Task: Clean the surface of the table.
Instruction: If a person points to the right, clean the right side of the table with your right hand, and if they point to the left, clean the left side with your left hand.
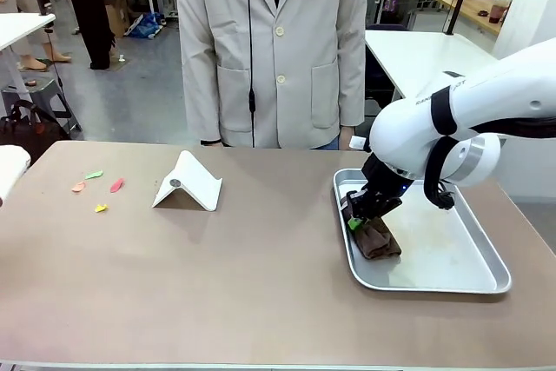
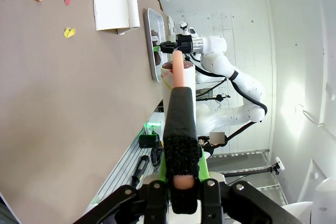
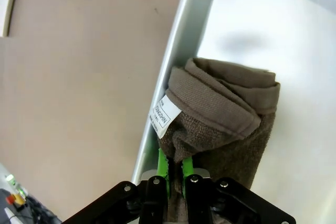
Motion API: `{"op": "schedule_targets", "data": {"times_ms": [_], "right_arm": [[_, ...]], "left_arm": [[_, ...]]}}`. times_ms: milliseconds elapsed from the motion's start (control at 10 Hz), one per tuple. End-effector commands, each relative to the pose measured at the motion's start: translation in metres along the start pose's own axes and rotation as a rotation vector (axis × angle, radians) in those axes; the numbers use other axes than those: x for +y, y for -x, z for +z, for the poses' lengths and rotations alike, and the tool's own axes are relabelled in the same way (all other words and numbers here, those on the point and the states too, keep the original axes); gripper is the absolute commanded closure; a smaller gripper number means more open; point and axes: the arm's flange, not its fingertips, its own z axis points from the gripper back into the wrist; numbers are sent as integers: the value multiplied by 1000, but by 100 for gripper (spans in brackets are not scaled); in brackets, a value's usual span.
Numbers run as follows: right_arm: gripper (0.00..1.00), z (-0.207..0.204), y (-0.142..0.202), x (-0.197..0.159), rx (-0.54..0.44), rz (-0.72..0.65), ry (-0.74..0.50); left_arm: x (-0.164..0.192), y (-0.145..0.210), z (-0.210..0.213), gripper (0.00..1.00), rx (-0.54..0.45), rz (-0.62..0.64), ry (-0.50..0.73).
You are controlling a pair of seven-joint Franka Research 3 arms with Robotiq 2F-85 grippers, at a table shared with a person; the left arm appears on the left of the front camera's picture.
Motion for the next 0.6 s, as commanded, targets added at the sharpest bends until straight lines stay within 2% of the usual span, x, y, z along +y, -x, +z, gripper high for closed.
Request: {"op": "schedule_targets", "data": {"times_ms": [0,300,500], "right_arm": [[100,-1,-3,-8,-19,-11,22],[100,1,-2,-25,-29,-58,129],[100,7,-1,-48,-32,-122,198]], "left_arm": [[-2,4,-1,89,9,-9,1],[-2,4,-1,89,9,-9,1],[-2,4,-1,89,9,-9,1]]}}
